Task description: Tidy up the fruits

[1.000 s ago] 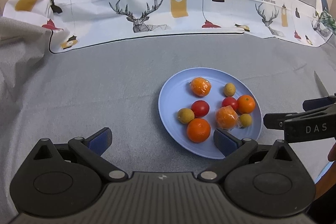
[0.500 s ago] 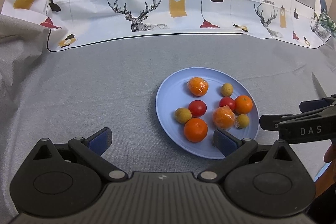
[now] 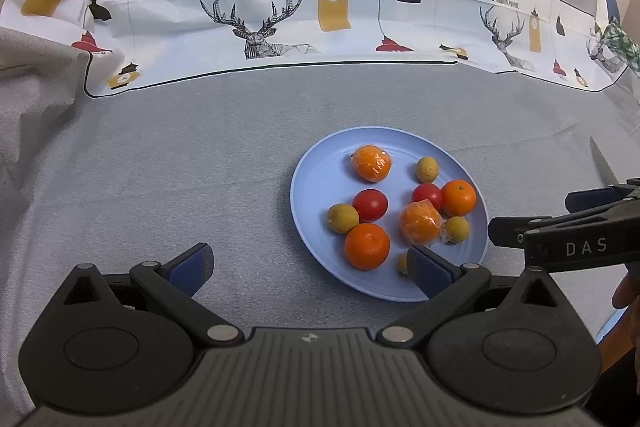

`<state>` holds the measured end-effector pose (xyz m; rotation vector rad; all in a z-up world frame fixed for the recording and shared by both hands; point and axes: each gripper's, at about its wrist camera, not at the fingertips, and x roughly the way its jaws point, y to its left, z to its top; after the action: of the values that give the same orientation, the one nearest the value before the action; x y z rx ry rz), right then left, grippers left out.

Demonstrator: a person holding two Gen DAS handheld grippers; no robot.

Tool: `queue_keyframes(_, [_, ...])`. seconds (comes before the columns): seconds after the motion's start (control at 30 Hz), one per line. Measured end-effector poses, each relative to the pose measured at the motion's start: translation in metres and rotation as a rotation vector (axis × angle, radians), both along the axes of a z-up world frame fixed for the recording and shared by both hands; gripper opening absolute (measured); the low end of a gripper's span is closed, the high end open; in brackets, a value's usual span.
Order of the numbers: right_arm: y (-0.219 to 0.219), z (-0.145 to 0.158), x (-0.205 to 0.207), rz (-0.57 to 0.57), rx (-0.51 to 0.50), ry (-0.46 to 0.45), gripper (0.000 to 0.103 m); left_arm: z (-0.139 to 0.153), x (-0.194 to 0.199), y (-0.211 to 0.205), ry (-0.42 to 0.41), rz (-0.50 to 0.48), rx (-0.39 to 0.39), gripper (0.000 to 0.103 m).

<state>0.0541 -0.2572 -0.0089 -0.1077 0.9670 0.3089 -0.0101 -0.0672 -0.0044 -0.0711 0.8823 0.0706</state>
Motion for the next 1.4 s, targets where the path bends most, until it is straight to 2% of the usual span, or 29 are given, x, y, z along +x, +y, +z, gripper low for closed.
queue_keyframes(1.4, [-0.0008, 0.0053, 0.0016, -0.003, 0.017, -0.011, 0.102, -0.0024, 0.0039, -0.0042, -0.004, -0.018, -0.017, 0.103])
